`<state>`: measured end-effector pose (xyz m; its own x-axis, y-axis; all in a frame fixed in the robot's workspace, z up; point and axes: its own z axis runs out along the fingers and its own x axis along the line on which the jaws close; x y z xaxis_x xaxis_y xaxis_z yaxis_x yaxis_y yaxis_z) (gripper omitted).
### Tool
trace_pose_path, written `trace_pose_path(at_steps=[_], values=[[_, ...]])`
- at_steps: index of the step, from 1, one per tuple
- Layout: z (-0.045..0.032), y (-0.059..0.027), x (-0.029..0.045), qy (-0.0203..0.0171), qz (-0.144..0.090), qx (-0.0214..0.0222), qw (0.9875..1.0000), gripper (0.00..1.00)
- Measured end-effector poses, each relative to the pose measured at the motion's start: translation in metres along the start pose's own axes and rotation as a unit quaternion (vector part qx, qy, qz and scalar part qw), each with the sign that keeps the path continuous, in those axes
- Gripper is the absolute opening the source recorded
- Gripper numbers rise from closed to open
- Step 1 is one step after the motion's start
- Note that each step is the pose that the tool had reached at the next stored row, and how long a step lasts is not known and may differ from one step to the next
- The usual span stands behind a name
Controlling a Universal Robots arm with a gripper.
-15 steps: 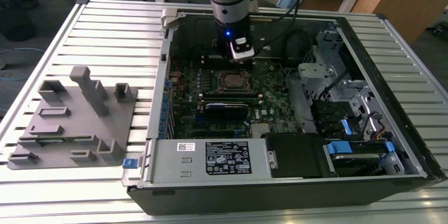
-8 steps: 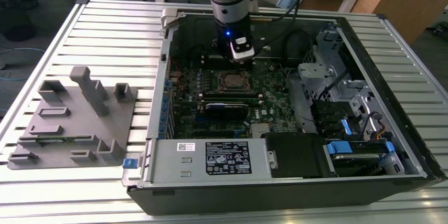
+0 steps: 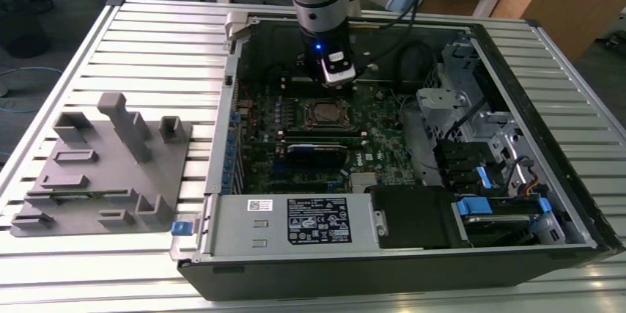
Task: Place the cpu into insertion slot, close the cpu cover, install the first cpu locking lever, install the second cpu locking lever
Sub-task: 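Install the first cpu locking lever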
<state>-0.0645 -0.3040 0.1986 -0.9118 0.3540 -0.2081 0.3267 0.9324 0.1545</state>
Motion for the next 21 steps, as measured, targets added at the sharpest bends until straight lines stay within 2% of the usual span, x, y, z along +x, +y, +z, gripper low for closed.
trace_pose_path(at_steps=[5, 8, 12, 21], values=[[-0.0002, -0.0002, 0.0004, -0.0008, 0.001, 0.0, 1.0, 0.11], [-0.0001, -0.0002, 0.0005, -0.0041, 0.022, 0.0046, 0.9997, 0.11], [0.0001, -0.0003, 0.0006, -0.0087, 0.05, 0.0106, 0.9987, 0.11], [-0.0002, 0.0014, 0.0032, -0.0114, 0.064, 0.011, 0.9978, 0.11]])
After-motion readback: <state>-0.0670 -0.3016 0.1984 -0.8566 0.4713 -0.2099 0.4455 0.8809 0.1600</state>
